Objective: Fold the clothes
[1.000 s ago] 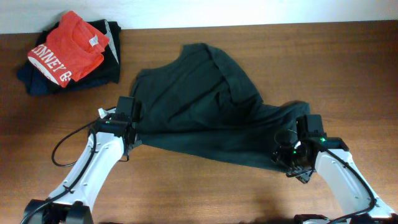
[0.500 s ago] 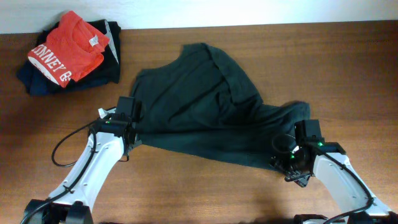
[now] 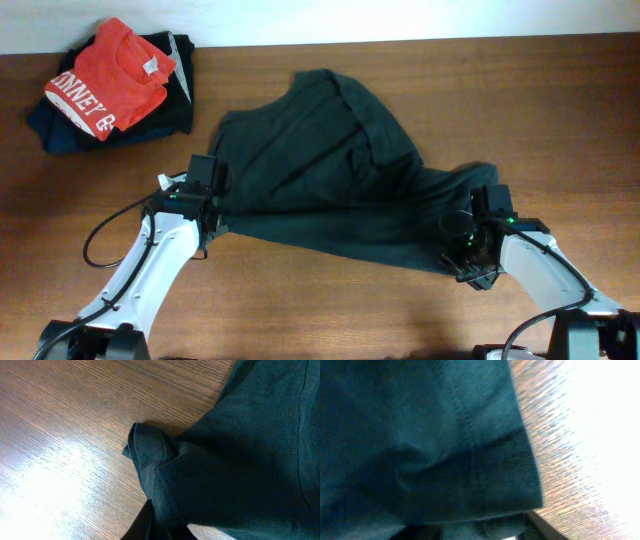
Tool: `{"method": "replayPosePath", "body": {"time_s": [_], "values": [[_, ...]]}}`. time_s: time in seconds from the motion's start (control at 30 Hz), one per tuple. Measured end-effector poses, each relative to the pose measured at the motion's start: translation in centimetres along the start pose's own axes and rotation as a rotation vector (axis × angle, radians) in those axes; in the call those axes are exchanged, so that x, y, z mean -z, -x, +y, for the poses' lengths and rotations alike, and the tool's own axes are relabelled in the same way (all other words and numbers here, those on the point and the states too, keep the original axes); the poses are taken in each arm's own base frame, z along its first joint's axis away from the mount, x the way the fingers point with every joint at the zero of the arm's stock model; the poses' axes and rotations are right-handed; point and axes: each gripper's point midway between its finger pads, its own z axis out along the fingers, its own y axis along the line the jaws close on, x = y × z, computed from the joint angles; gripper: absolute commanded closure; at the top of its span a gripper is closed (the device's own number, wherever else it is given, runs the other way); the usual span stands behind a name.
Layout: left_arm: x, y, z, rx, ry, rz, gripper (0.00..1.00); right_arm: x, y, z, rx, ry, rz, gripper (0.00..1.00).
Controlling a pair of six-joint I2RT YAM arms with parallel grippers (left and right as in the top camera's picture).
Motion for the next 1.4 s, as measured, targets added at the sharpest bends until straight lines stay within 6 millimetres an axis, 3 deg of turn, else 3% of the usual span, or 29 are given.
{"method": "replayPosePath", "body": {"time_s": [0.03,0.07,0.13,0.17,0.2,0.3,0.43,0.57,0.7,0.8,0.83,0.87,1.0,1.17,1.3,1.33,1.4], "values": [[0.0,0.0,0.0,0.000,0.000,0.000,0.93,0.0,0.1,0.0,0.005,-0.002,-0.003,0.71],[0.0,0.0,0.0,0.000,0.000,0.000,0.99,0.0,0.1,-0.1,0.002,-0.005,-0.003,0.74],[0.0,0.0,0.0,0.003,0.000,0.001,0.99,0.0,0.0,-0.1,0.001,-0.015,0.013,0.78],[0.0,-0.1,0.1,0.001,0.003,0.005,0.99,0.1,-0.3,-0.2,0.000,-0.028,0.039,0.91],[0.0,-0.2,0.1,-0.001,0.005,0.009,0.99,0.4,-0.8,-0.5,-0.004,-0.050,0.073,0.96],[1.2,-1.0,1.1,-0.011,0.012,0.033,0.99,2.9,-0.8,0.0,0.032,-0.083,0.127,0.96],[7.1,1.0,2.7,0.070,-0.109,-0.145,0.99,8.7,1.3,2.4,0.098,-0.041,0.068,0.96],[14.2,1.6,5.9,0.167,-0.261,-0.380,0.99,12.8,0.9,2.5,0.135,0.024,-0.037,0.96],[17.5,1.0,7.1,0.170,-0.368,-0.497,0.99,15.3,-0.3,1.8,0.153,0.071,-0.105,0.96],[18.5,-0.4,7.2,0.126,-0.422,-0.489,1.00,16.9,-1.5,1.0,0.180,0.097,-0.149,0.95],[18.9,-0.8,7.4,0.113,-0.426,-0.477,0.99,17.6,-1.9,0.7,0.186,0.112,-0.175,0.91],[19.8,-1.0,7.8,0.107,-0.434,-0.477,0.99,18.0,-2.1,0.6,0.194,0.120,-0.188,0.84],[24.3,0.0,9.3,0.109,-0.484,-0.572,0.99,20.7,-2.1,0.9,0.258,0.149,-0.259,0.81],[23.1,-0.8,9.1,0.069,-0.446,-0.504,0.99,20.2,-1.8,1.1,0.293,0.122,-0.227,0.79],[21.2,-0.8,8.1,0.039,-0.408,-0.434,0.99,17.6,-2.3,2.4,0.395,0.115,-0.062,0.69],[20.3,-0.9,7.7,0.026,-0.392,-0.405,0.99,16.9,-2.9,2.7,0.432,0.124,-0.024,0.60],[19.3,-0.9,7.2,0.010,-0.371,-0.366,0.99,15.5,-4.4,3.2,0.526,0.130,0.039,0.31]]}}
